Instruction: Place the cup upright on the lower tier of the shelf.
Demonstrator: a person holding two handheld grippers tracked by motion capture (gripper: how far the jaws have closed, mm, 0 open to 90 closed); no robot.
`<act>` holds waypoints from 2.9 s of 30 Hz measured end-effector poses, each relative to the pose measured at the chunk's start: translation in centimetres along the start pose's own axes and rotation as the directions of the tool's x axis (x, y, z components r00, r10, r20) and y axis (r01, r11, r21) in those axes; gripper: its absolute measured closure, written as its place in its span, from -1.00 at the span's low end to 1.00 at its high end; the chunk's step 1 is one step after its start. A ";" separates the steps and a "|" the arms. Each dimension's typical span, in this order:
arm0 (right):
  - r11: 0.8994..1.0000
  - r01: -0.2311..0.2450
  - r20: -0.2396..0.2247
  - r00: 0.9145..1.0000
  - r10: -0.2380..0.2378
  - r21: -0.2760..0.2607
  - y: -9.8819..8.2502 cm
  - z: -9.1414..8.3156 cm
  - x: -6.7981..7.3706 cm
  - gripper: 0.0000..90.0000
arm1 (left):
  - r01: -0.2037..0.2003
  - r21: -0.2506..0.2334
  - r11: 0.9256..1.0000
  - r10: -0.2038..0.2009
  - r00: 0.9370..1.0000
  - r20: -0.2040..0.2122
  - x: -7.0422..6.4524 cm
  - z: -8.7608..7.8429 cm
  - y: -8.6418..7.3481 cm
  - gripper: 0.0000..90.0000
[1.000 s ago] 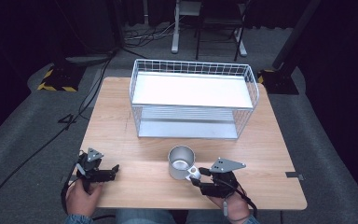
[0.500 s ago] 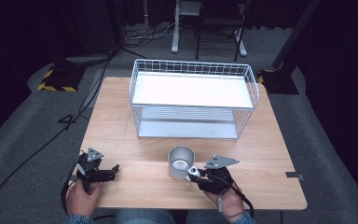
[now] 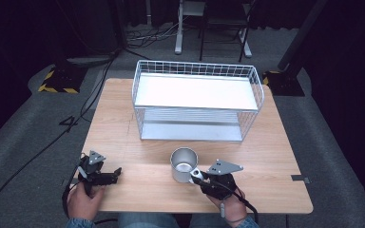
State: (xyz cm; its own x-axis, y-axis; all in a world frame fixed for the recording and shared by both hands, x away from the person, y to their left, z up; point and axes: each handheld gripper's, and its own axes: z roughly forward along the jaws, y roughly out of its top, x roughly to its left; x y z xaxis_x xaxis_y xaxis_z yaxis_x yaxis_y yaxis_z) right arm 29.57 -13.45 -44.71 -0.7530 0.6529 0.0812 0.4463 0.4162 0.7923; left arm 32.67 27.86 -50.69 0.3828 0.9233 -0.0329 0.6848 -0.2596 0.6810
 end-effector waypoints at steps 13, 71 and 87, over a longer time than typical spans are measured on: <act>0.996 -0.005 0.019 1.000 0.007 -0.086 1.6 -0.8 -0.4 0.59 | 0.000 0.000 1.000 0.000 1.000 0.000 0.0 0.0 0.0 -0.87; 0.974 -0.072 0.246 0.961 0.125 -0.215 10.4 11.2 -8.0 0.59 | -0.001 0.001 1.000 0.001 1.000 0.000 0.0 0.0 0.0 -0.87; 0.976 -0.077 0.254 0.959 0.129 -0.206 10.0 12.2 -8.0 0.58 | -0.001 0.001 1.000 0.001 1.000 0.000 0.0 0.0 0.0 -0.87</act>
State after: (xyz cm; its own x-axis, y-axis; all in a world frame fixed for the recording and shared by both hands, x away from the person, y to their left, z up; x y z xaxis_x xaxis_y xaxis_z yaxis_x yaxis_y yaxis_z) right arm 45.98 -6.82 -44.76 -0.5416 0.8402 0.0268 0.3939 0.2254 0.8911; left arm 32.67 27.86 -50.68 0.3832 0.9231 -0.0325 0.6849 -0.2603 0.6806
